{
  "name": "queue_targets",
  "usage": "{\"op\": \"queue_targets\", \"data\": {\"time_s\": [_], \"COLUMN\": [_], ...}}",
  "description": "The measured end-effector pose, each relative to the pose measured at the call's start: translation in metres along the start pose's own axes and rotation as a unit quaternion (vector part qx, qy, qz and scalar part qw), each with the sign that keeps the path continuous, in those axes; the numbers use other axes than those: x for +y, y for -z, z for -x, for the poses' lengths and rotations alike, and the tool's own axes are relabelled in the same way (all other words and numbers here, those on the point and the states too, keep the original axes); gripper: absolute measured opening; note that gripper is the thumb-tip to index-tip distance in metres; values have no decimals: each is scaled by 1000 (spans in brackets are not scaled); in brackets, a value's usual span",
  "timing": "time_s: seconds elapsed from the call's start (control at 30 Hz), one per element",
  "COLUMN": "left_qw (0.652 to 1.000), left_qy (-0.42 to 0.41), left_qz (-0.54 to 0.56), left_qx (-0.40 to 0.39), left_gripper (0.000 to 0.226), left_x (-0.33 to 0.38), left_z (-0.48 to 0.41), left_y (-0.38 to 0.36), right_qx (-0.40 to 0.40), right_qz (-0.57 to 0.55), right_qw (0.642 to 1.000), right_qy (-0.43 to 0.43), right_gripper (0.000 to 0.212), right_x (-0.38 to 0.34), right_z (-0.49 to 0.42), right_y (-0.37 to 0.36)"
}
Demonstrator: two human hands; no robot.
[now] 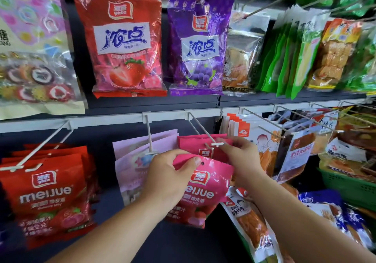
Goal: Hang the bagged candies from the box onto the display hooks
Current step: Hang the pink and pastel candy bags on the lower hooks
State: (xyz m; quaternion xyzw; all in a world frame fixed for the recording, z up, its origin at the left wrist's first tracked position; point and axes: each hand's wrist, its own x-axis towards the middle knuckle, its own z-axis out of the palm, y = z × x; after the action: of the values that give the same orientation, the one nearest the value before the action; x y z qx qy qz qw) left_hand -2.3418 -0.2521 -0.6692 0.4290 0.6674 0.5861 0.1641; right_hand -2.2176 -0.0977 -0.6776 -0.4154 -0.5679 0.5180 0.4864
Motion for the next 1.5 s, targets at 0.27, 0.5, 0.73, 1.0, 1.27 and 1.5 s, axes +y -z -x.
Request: {"op": "queue_targets", "data": {"time_s": [0.27,0.5,0.73,1.0,1.27,1.5], "left_qw": [999,999,995,995,973,954], "left_qy": [-3,2,-9,71,62,203], "left_qz": [24,-9,-92,-68,-161,-168], "left_qx": [40,44,38,-36,-151,-141], "left_gripper": [13,14,14,19,3,5], "left_x": [3,-11,-29,-74,-163,-282], "left_z": [-21,-40,-42,31,142,224], "left_y": [-34,-46,-35,10,62,85], "right_qx": [-124,-66,26,-37,-294,-253], "right_qz": [-34,-24,98,304,464,394], "right_qw": [991,997,994,950,835,870], "right_qy": [-34,-23,26,62,32,-157], "right_gripper": [28,15,28,28,46,24], "right_x": [-6,4,20,66,148,314], "right_z": [45,26,16,89,188,259], "right_y": [33,20,16,22,-21,-34]}}
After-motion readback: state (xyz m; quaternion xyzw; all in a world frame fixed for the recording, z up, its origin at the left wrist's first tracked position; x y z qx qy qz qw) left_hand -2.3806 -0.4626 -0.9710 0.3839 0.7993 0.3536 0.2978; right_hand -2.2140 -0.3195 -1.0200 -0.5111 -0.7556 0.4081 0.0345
